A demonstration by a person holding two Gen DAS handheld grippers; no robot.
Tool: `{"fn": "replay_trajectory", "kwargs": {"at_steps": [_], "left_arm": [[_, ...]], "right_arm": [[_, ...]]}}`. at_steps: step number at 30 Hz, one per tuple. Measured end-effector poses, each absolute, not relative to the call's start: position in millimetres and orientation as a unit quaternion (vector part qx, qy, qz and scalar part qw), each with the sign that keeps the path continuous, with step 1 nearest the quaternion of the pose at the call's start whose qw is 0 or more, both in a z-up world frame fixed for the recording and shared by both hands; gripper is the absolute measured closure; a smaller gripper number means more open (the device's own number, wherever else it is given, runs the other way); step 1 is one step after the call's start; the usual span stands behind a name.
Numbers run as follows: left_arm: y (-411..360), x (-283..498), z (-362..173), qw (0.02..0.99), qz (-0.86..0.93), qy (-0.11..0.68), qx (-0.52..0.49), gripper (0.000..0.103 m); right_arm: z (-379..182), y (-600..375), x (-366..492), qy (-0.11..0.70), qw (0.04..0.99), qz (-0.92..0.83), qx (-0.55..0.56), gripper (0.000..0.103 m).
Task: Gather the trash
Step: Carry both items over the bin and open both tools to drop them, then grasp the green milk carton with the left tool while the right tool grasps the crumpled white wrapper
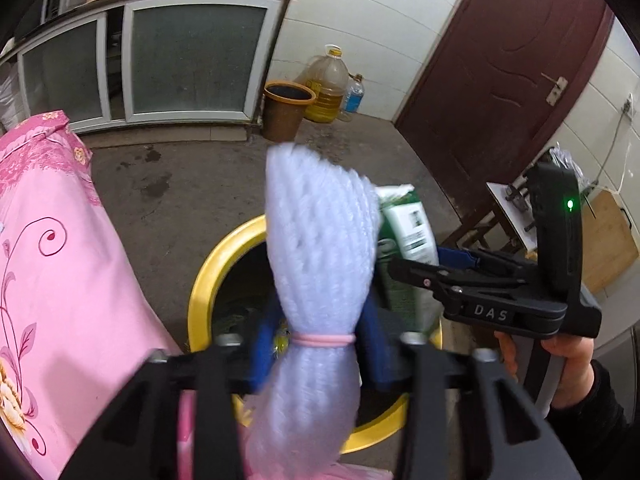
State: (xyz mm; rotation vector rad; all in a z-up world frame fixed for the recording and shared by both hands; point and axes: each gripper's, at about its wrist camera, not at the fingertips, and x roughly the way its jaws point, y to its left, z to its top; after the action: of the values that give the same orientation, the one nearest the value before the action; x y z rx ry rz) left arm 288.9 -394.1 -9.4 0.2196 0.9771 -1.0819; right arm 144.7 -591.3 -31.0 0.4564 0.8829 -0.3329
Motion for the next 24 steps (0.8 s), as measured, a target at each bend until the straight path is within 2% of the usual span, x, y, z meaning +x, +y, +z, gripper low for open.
{"fn": "replay_trajectory", "kwargs": {"at_steps": [1, 2, 5, 14, 18, 24], "left_arm": [[-390.6, 290.2, -6.4, 0.749, -0.488, 0.438, 0.096, 0.035], [-386.9, 290.6, -3.4, 0.754, -0.487, 0.431, 0.091, 0.025], [-376.6, 293.0, 5.4, 0.757, -0.493, 0.424, 0.070, 0.009], [-293.1, 269.5, 40.8, 0.772, -0.513, 0.365, 0.089, 0.008], [-223.0, 264.5, 52.7, 0.751, -0.546, 0.346, 0.132, 0.008], [-129.4, 255.2, 58.4, 0.749, -0.520, 0.316, 0.262, 0.008]], "right_arm": [[-30.4, -593.1, 143.5, 0.420, 0.866, -0.161, 0.219, 0.035], [-30.2, -594.6, 142.6, 0.420, 0.865, -0.163, 0.219, 0.035], [-30.1, -600.8, 137.7, 0.419, 0.862, -0.171, 0.228, 0.032], [-16.6, -585.7, 101.5, 0.394, 0.876, -0.141, 0.240, 0.031], [-5.9, -563.6, 95.3, 0.390, 0.888, -0.098, 0.223, 0.029], [7.0, -524.8, 110.4, 0.395, 0.897, -0.040, 0.193, 0.027]]}}
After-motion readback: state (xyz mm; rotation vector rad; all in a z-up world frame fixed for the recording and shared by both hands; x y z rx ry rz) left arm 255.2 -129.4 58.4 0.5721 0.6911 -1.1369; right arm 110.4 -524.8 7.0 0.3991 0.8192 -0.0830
